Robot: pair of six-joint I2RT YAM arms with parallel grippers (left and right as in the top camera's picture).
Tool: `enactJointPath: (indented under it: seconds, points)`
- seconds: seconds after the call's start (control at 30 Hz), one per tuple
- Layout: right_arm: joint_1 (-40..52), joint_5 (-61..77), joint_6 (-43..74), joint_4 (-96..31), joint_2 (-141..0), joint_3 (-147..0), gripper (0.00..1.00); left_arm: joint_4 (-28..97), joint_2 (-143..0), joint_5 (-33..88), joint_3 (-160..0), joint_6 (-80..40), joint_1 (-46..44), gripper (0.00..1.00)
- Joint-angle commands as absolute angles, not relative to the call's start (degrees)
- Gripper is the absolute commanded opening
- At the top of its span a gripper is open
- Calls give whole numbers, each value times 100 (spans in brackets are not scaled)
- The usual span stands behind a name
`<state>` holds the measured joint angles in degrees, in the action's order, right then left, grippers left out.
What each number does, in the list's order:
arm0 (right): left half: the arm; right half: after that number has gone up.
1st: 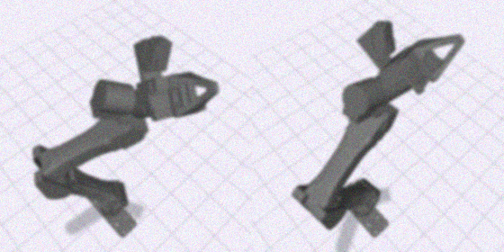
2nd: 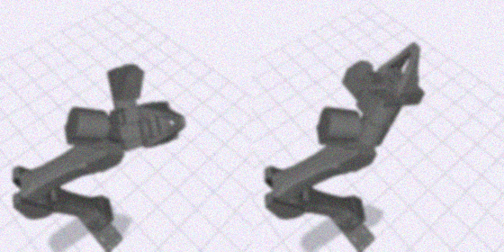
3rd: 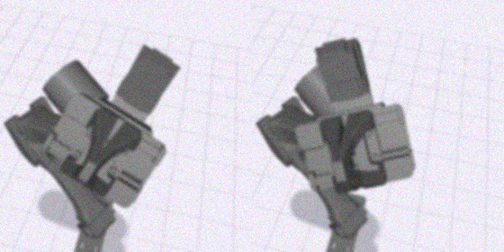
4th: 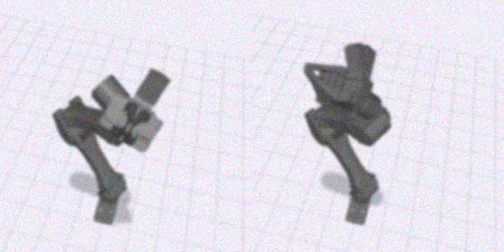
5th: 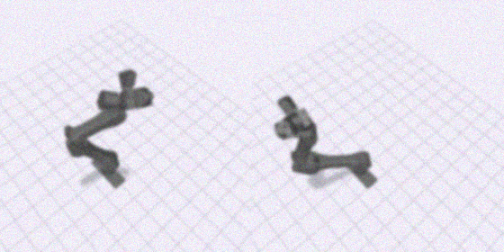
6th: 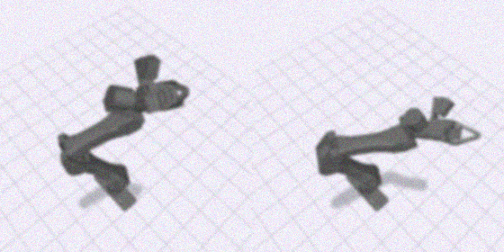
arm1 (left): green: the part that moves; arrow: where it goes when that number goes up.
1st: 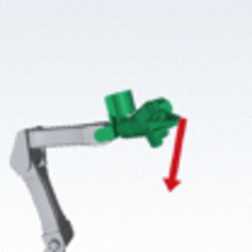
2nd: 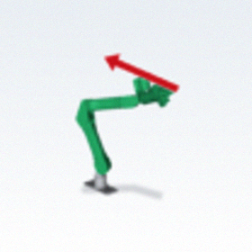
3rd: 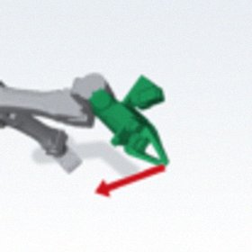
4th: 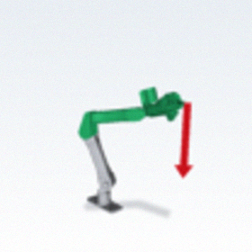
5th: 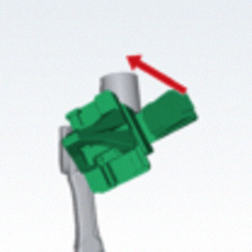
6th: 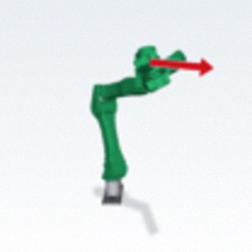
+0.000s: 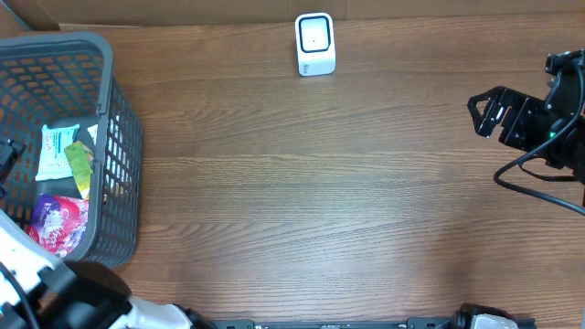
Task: Scan the item barcode
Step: 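Raise the left arm and move the left gripper over the basket, then lower the left gripper into the basket and grasp the green snack bar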
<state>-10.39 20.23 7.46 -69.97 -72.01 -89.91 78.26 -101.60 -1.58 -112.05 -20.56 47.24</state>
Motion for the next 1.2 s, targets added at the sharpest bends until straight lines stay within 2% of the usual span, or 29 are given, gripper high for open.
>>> enactJointPath:
  seconds: [0.0, 0.33, 0.5, 0.6, 0.8, 0.97, 1.1, 1.13, 1.17]
  points:
    - [-1009, 1890, 698, -7024, -7161, -9113, 100, 7824, -10534, -228, -11236, -2226, 4615, 75]
    - [-1009, 1892, 701, -6954, -7183, -9113, 100, 7408, -10938, -1474, -11236, -2056, 3752, 74]
    - [-1007, 1892, 701, -6960, -7216, -9113, 100, 7325, -11203, -2189, -11227, -2067, 3369, 70]
    - [-1007, 1918, 705, -6971, -7227, -9113, 100, 7360, -11509, -2095, -11225, -2084, 3317, 66]
    - [-1007, 1957, 722, -6995, -7227, -9113, 100, 7358, -12140, -1970, -11225, -2281, 3319, 64]
    - [-1007, 1957, 720, -7002, -7227, -9113, 100, 7067, -12519, -1286, -11225, -1682, 3295, 63]
    - [-1007, 1957, 722, -7000, -7247, -9113, 100, 6980, -12761, -1197, -11222, -1577, 3240, 63]
    - [-1007, 1957, 722, -7002, -7247, -9113, 100, 6995, -12805, -1201, -11222, -1590, 3238, 62]
    - [-1007, 1957, 722, -7000, -7251, -9113, 100, 7028, -12857, -1225, -11222, -1649, 3238, 56]
